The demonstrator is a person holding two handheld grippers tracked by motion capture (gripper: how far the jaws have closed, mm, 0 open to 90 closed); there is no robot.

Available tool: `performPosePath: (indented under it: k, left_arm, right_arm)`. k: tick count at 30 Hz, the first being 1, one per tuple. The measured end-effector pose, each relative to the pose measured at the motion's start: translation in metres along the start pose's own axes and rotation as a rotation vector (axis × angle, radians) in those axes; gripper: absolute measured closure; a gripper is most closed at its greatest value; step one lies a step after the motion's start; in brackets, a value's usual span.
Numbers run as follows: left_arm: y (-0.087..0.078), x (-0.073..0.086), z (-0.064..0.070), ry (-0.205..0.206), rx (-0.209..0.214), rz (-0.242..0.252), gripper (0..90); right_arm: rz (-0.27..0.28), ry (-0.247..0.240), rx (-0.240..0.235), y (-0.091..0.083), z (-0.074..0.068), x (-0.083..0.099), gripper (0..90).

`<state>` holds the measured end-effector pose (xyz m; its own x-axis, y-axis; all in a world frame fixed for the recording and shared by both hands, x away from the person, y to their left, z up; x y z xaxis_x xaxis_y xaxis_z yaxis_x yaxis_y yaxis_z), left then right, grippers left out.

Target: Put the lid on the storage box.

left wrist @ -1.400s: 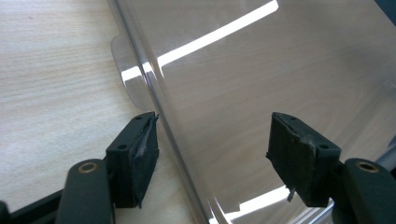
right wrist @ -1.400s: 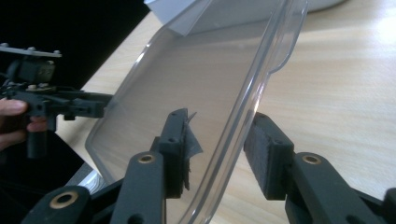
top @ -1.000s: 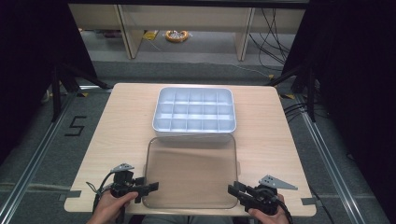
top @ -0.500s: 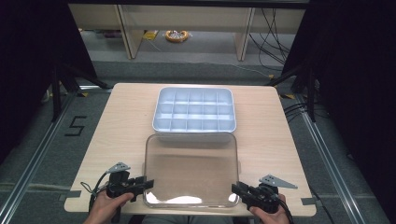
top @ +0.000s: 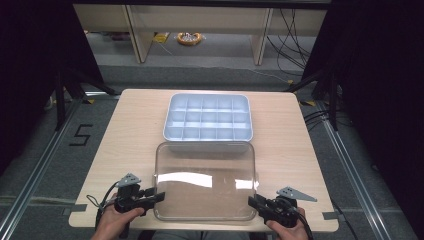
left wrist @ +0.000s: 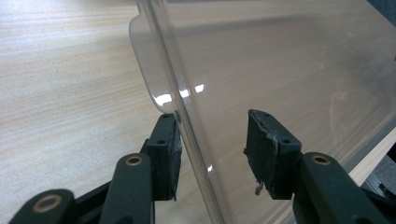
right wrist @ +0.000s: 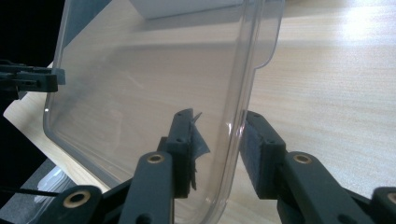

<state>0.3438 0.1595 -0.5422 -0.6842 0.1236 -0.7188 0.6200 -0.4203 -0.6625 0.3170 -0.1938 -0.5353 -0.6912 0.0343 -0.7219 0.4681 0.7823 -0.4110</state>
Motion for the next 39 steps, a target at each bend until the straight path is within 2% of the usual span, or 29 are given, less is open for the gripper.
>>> performPosePath:
  k: [2,3,4,5,6,8,9,10,12,14,15,16,17,19,23,24,25,26,27,29,30,32,33,34,35,36,37,38,39]
  left_arm:
    - [0.000,-0.001,0.000,0.010,-0.006,0.004,55.0]
    - [0.000,-0.001,0.000,0.011,-0.009,0.006,55.0]
    - [0.000,-0.002,-0.001,0.010,-0.014,0.006,55.0]
    - [0.000,-0.002,0.000,0.011,-0.016,0.008,55.0]
    - [0.001,-0.003,0.000,0.006,-0.017,0.013,55.0]
    - [0.001,-0.004,0.000,0.010,-0.019,0.015,54.9]
    - [-0.001,-0.004,-0.001,0.039,-0.023,0.001,55.0]
    - [0.000,-0.006,0.001,0.012,-0.021,0.020,54.9]
    - [-0.001,-0.006,0.001,0.019,-0.020,0.019,54.9]
    - [0.000,-0.009,0.001,0.021,-0.017,0.025,55.0]
    - [0.000,-0.009,0.001,0.021,-0.017,0.025,55.0]
    - [-0.001,-0.009,-0.001,0.051,-0.023,0.010,55.0]
    - [0.001,-0.012,0.002,0.013,-0.019,0.032,55.0]
    - [0.002,-0.014,0.001,0.020,-0.023,0.030,55.0]
    - [0.004,-0.018,0.002,0.016,-0.023,0.038,54.9]
    - [0.004,-0.019,0.001,0.024,-0.026,0.034,54.9]
    - [0.004,-0.019,0.001,0.024,-0.026,0.034,54.8]
    - [0.005,-0.021,0.001,0.020,-0.026,0.038,54.8]
    - [0.005,-0.022,0.001,0.015,-0.031,0.042,54.9]
    - [0.005,-0.024,-0.001,0.037,-0.036,0.033,54.8]
    - [0.006,-0.026,0.000,0.020,-0.033,0.044,54.8]
    - [0.007,-0.028,-0.002,0.048,-0.035,0.031,54.8]
    - [0.007,-0.028,-0.002,0.048,-0.035,0.031,54.8]
    - [0.008,-0.030,0.000,0.015,-0.037,0.045,54.8]
    - [0.008,-0.032,-0.001,0.023,-0.038,0.047,54.8]
    - [0.008,-0.033,0.000,0.018,-0.036,0.054,54.9]
    - [0.008,-0.035,0.000,0.019,-0.037,0.057,54.9]
    - [0.008,-0.037,0.000,0.018,-0.037,0.064,55.0]
    - [0.007,-0.039,0.000,0.022,-0.035,0.065,55.1]
  right_arm:
    - [0.008,0.014,-0.010,0.001,-0.002,-0.001,67.0]
    - [0.003,-0.029,-0.003,0.001,0.003,-0.003,67.0]
    - [0.002,0.009,0.007,0.002,0.001,-0.002,67.0]
    - [0.002,0.009,0.007,0.002,0.001,-0.002,67.0]
    - [0.003,-0.017,0.013,0.003,0.003,-0.004,66.9]
    - [0.005,-0.029,0.012,0.002,0.003,-0.006,66.9]
    - [0.014,-0.012,0.008,0.003,0.002,-0.007,66.9]
    - [0.004,-0.024,0.025,0.002,0.004,-0.007,66.9]
    - [0.016,-0.036,0.020,0.002,0.005,-0.010,66.9]
    - [0.026,0.001,0.016,0.002,0.004,-0.011,66.8]
    - [0.013,-0.024,0.019,0.001,0.006,-0.012,66.8]
    - [0.013,-0.024,0.019,0.001,0.006,-0.012,66.8]
    - [0.016,0.016,0.012,0.002,0.002,-0.012,66.8]
    - [0.020,-0.025,0.030,0.002,0.006,-0.016,66.7]
    - [0.030,-0.034,0.028,0.003,0.010,-0.020,66.5]
    - [0.040,0.014,0.025,0.005,0.007,-0.022,66.5]
    - [0.040,0.014,0.025,0.005,0.007,-0.022,66.5]
    - [0.040,-0.052,0.033,0.005,0.013,-0.024,66.4]
    - [0.041,-0.026,0.022,0.005,0.010,-0.026,66.4]
    - [0.043,-0.051,0.036,0.007,0.014,-0.030,66.2]
    - [0.043,-0.051,0.036,0.007,0.014,-0.030,66.2]
    - [0.037,-0.040,0.038,0.007,0.015,-0.034,65.9]
    - [0.037,-0.040,0.038,0.007,0.015,-0.034,65.9]
    - [0.016,-0.038,0.042,0.007,0.015,-0.034,65.8]
    - [0.043,-0.043,0.038,0.009,0.017,-0.037,65.6]
    - [0.045,-0.039,0.035,0.009,0.016,-0.038,65.4]
    - [0.028,0.009,0.056,0.008,0.014,-0.037,65.3]
    - [0.052,-0.034,0.039,0.010,0.017,-0.041,65.2]
    - [0.047,-0.038,0.045,0.010,0.018,-0.044,65.0]
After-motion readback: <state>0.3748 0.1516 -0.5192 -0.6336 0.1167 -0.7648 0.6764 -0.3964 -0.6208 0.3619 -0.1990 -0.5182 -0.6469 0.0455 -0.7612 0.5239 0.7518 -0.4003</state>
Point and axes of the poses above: each handheld gripper's, and its own axes: y roughly forward along the jaws, x roughly out of its underside, z roughly to its right, the point moved 7 cm from there along y, roughly forward along the jaws, and after that the axes turned 13 degrees about -x, right-handed, at the moved point
